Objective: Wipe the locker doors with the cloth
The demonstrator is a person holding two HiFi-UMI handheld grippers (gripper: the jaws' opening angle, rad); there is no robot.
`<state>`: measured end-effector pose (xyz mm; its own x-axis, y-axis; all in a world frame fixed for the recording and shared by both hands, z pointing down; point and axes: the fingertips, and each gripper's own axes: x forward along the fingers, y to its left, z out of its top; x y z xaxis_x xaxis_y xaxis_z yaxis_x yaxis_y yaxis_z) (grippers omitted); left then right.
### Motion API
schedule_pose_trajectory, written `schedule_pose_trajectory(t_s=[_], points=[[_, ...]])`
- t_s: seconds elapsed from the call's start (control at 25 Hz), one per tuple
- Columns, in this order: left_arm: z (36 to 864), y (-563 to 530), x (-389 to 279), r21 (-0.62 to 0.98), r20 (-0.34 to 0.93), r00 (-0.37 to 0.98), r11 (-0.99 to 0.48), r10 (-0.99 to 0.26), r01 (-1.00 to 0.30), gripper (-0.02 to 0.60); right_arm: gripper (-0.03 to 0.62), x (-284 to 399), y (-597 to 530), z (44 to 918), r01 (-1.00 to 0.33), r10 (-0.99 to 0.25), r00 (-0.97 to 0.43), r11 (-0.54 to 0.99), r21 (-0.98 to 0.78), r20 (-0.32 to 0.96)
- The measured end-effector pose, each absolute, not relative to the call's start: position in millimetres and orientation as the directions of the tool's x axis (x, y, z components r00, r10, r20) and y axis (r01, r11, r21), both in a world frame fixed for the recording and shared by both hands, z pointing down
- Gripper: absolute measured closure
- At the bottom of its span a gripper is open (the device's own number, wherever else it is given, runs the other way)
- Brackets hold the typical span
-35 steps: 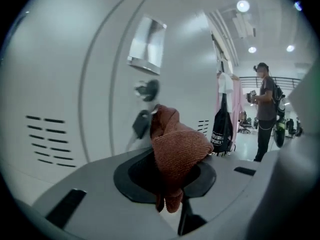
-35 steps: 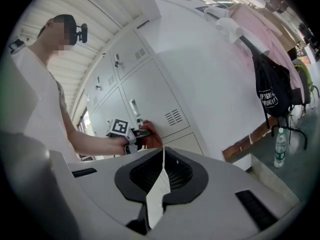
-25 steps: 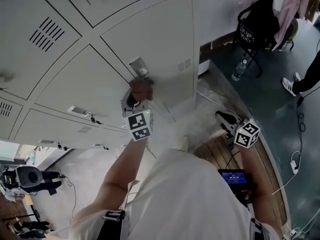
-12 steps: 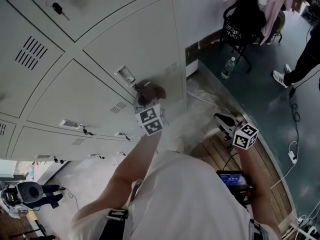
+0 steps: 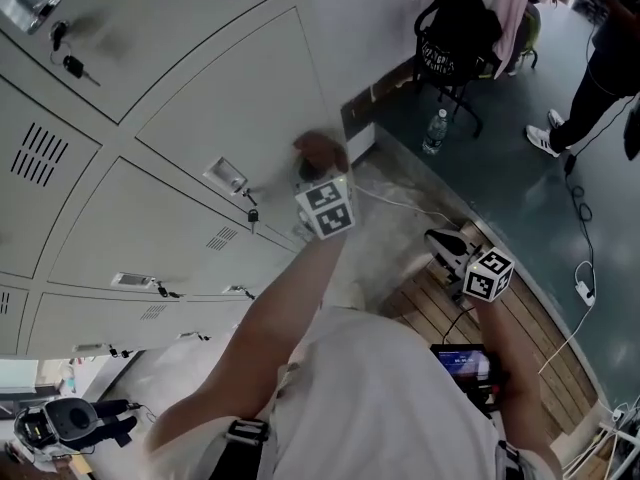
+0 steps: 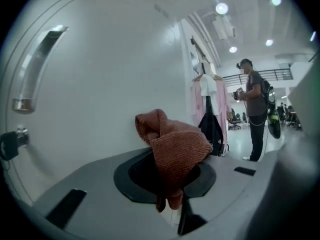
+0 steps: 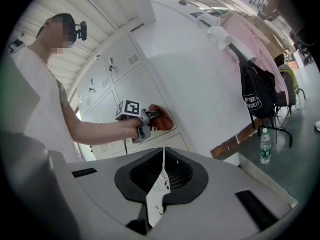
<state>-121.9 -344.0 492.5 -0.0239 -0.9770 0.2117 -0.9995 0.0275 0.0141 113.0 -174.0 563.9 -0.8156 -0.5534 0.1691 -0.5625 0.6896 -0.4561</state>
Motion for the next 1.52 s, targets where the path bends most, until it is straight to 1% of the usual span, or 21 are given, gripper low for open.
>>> schedule_pose_trajectory(t_s=[0.2, 0.32, 0.44, 0.68, 0.88, 1.08, 1.16, 1.24, 1.32, 1.4, 1.52], points=[[476, -383, -77, -0.113, 0.185, 0.035, -0.057, -0.982, -0.992, 0.509, 0.576, 125, -172, 560, -0.586, -0.582, -0.796, 0.673, -0.452, 0.165], [444, -383, -75, -0.135, 0.139, 0.035, -0.053, -0.99, -0.989, 0.509, 0.576, 129, -171, 559, -0.591, -0.592, -0.79, 0.668, -0.453, 0.157], [429, -363, -100, -0.109, 0.134, 0.011, -0.026, -0.991, -0.994, 0.509, 0.576, 125, -170, 558, -0.58, -0.589, -0.796, 0.673, -0.458, 0.143], [396, -287, -182, -0.12, 0.097, -0.099, 0.087, -0.99, -0.989, 0.509, 0.576, 104, -172, 557, -0.522, -0.529, -0.839, 0.72, -0.457, 0.127], [388, -235, -230, -0.225, 0.081, -0.184, 0.162, -0.98, -0.961, 0.511, 0.576, 74, -172, 560, -0.458, -0.456, -0.882, 0.764, -0.455, 0.123], [371, -188, -286, -0.291, -0.027, -0.345, 0.338, -0.938, -0.895, 0.509, 0.576, 50, -172, 562, -0.403, -0.39, -0.912, 0.796, -0.452, 0.127], [364, -188, -295, -0.294, -0.044, -0.369, 0.365, -0.928, -0.884, 0.509, 0.576, 47, -169, 565, -0.395, -0.377, -0.916, 0.798, -0.455, 0.135], [358, -197, -284, -0.296, -0.058, -0.35, 0.351, -0.935, -0.888, 0.509, 0.576, 46, -168, 566, -0.392, -0.373, -0.918, 0.799, -0.456, 0.135], [349, -214, -259, -0.321, -0.086, -0.298, 0.309, -0.951, -0.895, 0.509, 0.576, 46, -168, 565, -0.393, -0.375, -0.917, 0.8, -0.454, 0.134], [343, -239, -229, -0.372, -0.106, -0.226, 0.25, -0.968, -0.894, 0.509, 0.576, 50, -170, 564, -0.405, -0.389, -0.912, 0.796, -0.45, 0.132], [347, -281, -186, -0.462, -0.091, -0.135, 0.162, -0.987, -0.872, 0.509, 0.576, 64, -170, 563, -0.437, -0.428, -0.894, 0.777, -0.453, 0.128]])
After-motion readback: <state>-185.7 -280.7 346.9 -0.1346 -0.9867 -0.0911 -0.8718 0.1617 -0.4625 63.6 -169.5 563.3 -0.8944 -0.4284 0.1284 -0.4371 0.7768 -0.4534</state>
